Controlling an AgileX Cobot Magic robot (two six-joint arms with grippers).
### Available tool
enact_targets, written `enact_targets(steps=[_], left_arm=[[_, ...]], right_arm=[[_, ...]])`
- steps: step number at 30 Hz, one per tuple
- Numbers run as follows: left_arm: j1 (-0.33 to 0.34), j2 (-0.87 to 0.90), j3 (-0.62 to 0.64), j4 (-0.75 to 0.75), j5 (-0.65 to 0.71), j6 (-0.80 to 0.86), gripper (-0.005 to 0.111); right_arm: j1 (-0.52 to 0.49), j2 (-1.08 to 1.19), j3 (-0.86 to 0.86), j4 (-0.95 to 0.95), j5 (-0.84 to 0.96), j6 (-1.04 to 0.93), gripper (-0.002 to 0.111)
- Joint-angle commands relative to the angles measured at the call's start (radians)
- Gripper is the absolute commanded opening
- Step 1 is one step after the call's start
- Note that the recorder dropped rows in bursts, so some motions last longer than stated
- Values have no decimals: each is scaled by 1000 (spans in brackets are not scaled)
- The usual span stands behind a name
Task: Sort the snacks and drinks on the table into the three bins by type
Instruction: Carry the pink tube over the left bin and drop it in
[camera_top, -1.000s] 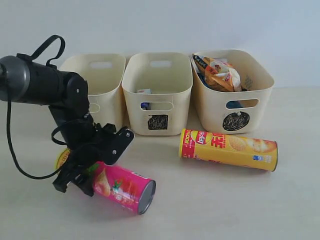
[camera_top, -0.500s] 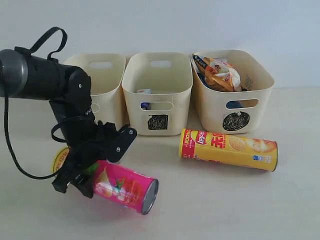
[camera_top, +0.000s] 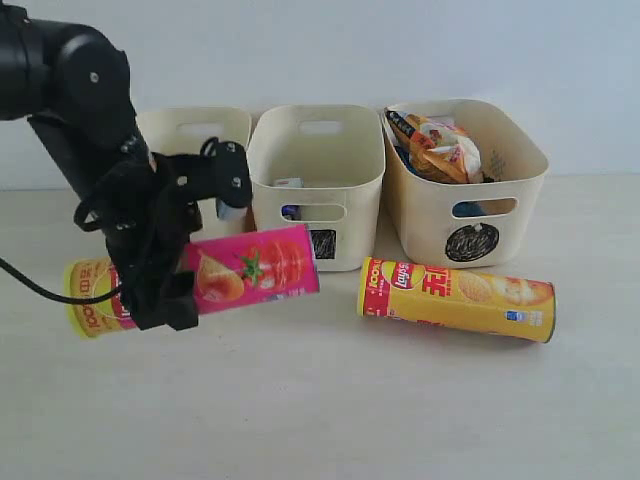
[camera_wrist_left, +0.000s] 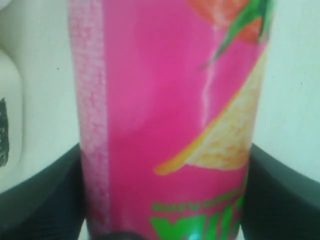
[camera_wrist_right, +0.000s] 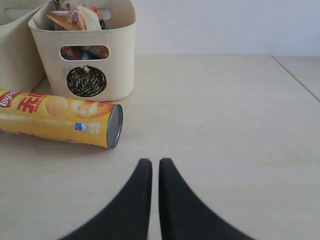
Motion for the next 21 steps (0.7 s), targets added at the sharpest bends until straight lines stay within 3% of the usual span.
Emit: enact_targets(steps=[1, 7, 14, 21], left_arm=[[3, -69, -10, 42, -18, -171, 4], [55, -82, -89, 63, -118, -476, 4], [117, -80, -165, 66, -276, -632, 4], [184, -9, -279, 66, -320, -698, 4]], right_arm=[[-6, -5, 5, 3, -5, 0, 2], [-6, -5, 5, 3, -11, 0, 2], [-6, -5, 5, 3, -11, 0, 2], [-6, -5, 5, 3, -11, 0, 2]])
